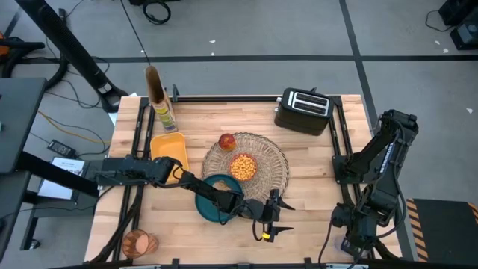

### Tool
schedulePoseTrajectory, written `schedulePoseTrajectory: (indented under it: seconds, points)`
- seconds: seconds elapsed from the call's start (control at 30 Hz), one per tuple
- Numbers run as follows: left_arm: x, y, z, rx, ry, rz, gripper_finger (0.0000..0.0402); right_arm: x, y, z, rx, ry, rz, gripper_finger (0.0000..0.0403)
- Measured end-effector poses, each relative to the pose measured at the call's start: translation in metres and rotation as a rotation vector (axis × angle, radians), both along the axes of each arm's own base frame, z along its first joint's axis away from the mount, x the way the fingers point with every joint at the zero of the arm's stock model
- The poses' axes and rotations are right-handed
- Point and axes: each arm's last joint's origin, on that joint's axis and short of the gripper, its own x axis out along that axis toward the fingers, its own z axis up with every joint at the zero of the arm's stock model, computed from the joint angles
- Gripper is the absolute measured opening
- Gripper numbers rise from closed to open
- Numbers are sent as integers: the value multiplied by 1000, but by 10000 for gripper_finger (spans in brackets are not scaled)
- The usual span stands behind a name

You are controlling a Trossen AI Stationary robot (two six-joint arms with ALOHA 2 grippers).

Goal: Arrange a breakfast setting
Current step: Put the blue spoon to the right of the red bowl on the brown table mat

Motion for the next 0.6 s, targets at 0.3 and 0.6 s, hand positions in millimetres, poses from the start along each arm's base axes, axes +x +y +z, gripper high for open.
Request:
schedulePoseTrajectory:
  seconds: [0.3, 0.6]
  points:
    - [0, 0, 0, 1, 2, 0, 318, 0, 0, 3, 2, -20, 25, 22]
    - [0, 0, -1, 4, 10, 0, 318, 0, 1, 5, 16, -36, 48, 18]
